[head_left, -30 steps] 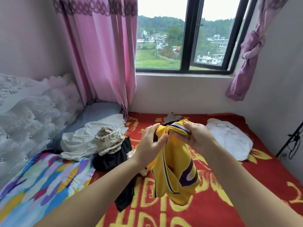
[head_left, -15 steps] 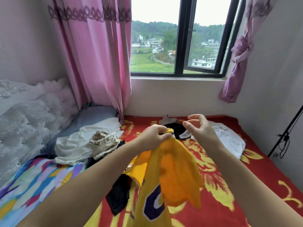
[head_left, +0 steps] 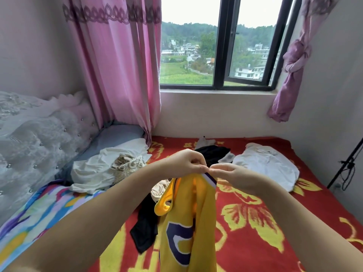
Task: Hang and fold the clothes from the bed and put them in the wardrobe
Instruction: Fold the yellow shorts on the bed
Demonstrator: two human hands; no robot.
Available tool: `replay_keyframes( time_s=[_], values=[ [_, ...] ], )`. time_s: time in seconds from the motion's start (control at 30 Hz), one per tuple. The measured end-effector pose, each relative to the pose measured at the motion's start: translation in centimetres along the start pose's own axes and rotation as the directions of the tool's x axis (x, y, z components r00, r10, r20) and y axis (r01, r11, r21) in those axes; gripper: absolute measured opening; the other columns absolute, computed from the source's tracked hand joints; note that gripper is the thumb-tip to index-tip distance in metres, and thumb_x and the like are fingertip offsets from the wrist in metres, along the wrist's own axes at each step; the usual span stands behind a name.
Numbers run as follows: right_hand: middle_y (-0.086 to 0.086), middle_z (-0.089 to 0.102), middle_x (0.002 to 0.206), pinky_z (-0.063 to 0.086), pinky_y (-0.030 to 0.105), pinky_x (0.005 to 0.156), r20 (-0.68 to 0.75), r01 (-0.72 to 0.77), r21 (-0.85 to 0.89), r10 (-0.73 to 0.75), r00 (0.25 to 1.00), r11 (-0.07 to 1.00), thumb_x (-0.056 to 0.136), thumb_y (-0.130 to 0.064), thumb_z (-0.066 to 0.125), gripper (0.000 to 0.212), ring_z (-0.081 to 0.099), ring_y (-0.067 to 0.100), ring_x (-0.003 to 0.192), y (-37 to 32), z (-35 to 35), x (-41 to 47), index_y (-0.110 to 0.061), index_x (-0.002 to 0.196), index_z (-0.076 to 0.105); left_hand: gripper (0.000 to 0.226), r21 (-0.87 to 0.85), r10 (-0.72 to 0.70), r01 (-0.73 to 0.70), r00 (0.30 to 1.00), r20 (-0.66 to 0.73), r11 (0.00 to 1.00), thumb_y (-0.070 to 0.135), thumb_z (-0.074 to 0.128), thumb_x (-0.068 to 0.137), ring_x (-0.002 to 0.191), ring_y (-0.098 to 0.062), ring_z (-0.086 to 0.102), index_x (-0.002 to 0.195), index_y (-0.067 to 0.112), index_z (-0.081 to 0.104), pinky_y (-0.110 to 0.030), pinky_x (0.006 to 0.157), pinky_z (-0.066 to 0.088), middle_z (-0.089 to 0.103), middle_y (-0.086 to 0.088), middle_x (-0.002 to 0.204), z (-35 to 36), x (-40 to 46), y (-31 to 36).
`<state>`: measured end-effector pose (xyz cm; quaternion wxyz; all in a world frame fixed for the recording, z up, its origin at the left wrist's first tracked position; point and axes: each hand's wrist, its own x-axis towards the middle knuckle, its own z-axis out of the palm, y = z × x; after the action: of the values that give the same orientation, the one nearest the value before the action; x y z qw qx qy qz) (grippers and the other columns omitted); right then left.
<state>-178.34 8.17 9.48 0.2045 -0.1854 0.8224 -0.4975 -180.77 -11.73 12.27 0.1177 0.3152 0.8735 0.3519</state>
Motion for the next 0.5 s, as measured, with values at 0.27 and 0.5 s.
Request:
replay_keyframes(
  time_s=[0.27,0.5],
  values=[
    [-0.002,0.052,0.062,0.042,0.019,0.046,-0.364,0.201,0.225,-0.109,0.925,0.953,0.100,-0.016,0.045,0.033,0.050,0.008,0.053,-1.1,-2.9,0.2,-0.017,0.069,0.056,0.020,0.145,-0.198,0.191,0.979,0.037,0.971,0.008,0.055,0.081,0.060,-0.007,0.046,0.068,0.023,0.055,-0.028,0.060,0.039,0.050,0.009,0.064,-2.2,-1.0,-3.8],
    [0.008,0.057,0.077,0.048,0.028,0.057,-0.371,-0.032,0.081,0.060,0.927,0.996,0.100,-0.025,0.048,0.025,0.055,0.018,0.069,1.4,-5.1,-0.5,-0.008,0.087,0.061,0.027,0.157,-0.277,0.313,0.936,-0.216,0.937,0.003,0.053,0.080,0.061,-0.013,0.058,0.065,0.022,0.065,-0.021,0.055,0.046,0.062,0.004,0.063,-5.2,-0.4,-6.0]
  ],
)
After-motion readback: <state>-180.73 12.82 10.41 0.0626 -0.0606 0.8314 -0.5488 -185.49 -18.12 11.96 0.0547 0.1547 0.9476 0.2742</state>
